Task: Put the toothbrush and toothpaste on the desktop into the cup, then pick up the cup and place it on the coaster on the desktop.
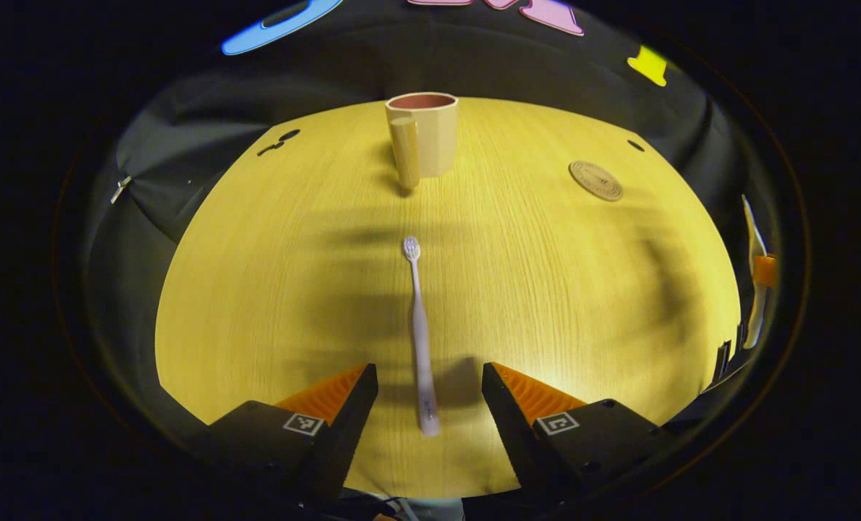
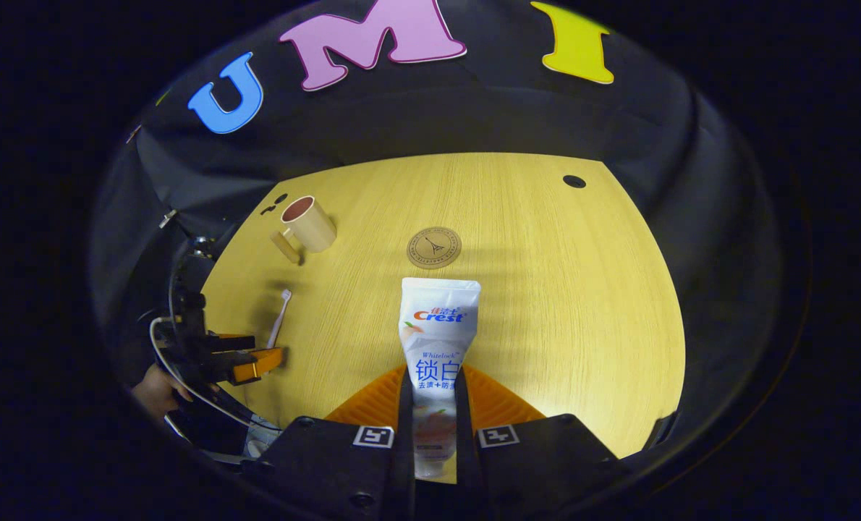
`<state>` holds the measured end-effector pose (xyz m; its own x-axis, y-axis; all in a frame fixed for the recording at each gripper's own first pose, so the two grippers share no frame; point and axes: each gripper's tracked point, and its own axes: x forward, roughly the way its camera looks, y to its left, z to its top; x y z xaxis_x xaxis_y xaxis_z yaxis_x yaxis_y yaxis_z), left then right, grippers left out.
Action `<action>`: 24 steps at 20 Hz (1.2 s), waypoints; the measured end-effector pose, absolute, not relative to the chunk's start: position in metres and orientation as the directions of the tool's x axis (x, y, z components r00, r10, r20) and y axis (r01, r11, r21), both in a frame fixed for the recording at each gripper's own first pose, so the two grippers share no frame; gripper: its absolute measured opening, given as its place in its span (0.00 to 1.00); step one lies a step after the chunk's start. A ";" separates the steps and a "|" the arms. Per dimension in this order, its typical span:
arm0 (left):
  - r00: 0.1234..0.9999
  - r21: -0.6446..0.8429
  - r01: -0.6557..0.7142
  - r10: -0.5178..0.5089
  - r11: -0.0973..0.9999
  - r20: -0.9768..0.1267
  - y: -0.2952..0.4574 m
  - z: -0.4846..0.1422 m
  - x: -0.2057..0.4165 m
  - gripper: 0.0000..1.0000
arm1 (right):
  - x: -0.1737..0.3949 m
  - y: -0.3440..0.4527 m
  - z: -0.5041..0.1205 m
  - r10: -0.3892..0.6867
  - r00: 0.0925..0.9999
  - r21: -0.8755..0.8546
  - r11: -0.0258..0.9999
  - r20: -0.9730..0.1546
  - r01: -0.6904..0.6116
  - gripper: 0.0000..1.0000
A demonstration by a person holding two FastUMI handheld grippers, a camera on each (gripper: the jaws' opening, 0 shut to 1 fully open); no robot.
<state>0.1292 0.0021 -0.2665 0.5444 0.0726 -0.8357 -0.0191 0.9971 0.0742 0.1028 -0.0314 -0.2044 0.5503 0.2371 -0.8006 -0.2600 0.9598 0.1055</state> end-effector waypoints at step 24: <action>0.496 -0.026 -0.135 0.044 0.991 -0.867 0.006 -0.276 0.130 0.06 | 0.153 -0.009 -0.194 0.339 0.570 0.188 0.933 -0.748 -0.308 0.27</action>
<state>0.1303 0.0064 -0.2762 0.4964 0.0444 -0.8670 -0.1349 0.9905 -0.0265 0.1530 -0.0090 -0.1939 0.5704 0.3389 -0.7482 -0.3075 0.9328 0.1880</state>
